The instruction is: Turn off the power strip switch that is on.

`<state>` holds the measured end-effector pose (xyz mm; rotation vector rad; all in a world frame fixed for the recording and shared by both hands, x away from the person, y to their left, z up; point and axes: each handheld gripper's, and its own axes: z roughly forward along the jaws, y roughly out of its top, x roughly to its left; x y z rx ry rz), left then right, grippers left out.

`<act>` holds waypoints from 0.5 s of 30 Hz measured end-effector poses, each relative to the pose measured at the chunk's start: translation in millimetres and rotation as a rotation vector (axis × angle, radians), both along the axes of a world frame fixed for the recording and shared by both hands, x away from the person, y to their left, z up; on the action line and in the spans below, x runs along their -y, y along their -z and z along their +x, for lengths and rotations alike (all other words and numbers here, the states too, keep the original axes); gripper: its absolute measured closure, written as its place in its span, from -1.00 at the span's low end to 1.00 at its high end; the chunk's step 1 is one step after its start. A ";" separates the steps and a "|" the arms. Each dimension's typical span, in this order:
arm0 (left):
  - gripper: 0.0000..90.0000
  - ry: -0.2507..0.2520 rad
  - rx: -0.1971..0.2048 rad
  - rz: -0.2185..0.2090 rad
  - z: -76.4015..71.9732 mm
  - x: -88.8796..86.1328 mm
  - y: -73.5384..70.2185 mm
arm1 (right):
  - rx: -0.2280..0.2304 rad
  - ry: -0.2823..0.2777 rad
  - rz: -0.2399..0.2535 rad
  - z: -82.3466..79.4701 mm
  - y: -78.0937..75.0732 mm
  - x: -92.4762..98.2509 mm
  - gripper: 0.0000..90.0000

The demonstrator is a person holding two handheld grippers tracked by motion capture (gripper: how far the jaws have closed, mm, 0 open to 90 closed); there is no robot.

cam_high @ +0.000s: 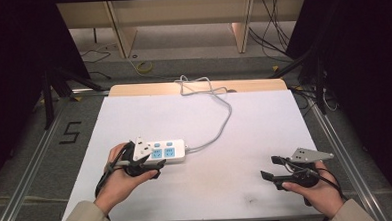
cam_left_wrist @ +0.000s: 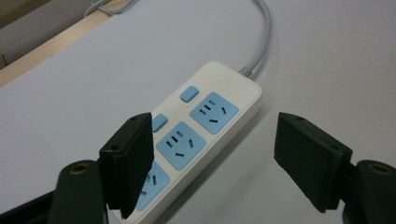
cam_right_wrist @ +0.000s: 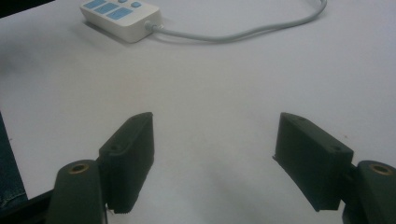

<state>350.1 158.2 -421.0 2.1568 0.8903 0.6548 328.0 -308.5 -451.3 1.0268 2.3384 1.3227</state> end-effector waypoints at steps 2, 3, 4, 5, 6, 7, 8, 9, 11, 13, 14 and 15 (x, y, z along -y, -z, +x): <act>-0.37 -0.002 0.004 -0.001 -2.0 -3.0 1.4 | 0.000 0.001 -0.001 0.0 0.0 0.2 -0.36; -0.37 -0.005 0.006 -0.001 -3.2 -5.1 2.0 | 0.000 0.001 0.001 0.0 0.1 0.2 -0.36; -0.37 -0.009 0.006 -0.003 -4.2 -6.8 2.5 | 0.000 0.001 0.001 0.1 0.1 0.3 -0.36; -0.37 -0.013 0.006 -0.006 -4.9 -8.7 3.0 | 0.001 0.001 0.001 0.1 0.2 0.3 -0.36; -0.37 -0.018 0.006 -0.007 -5.6 -10.0 3.3 | 0.000 0.001 0.000 0.2 0.2 0.3 -0.36; -0.37 -0.019 0.009 -0.007 -6.0 -11.9 3.7 | -0.001 0.001 0.000 0.2 0.3 0.3 -0.36; -0.37 -0.023 0.011 -0.008 -6.7 -13.2 4.2 | -0.001 0.001 0.001 0.3 0.5 0.2 -0.36; -0.37 -0.025 0.013 -0.005 -7.2 -14.5 4.7 | -0.001 0.001 0.001 0.4 0.6 0.2 -0.36; -0.37 -0.032 0.021 0.002 -8.4 -16.5 5.5 | -0.002 0.001 0.001 0.4 0.6 0.2 -0.36; -0.38 -0.036 0.024 0.005 -9.7 -18.7 6.0 | -0.002 0.001 0.002 0.3 0.6 0.3 -0.36; -0.38 -0.041 0.023 -0.001 -10.6 -19.6 6.5 | -0.002 0.002 0.002 0.2 0.5 0.4 -0.36; -0.38 -0.042 0.023 0.000 -11.2 -21.0 7.0 | -0.002 0.002 0.002 0.2 0.5 0.4 -0.36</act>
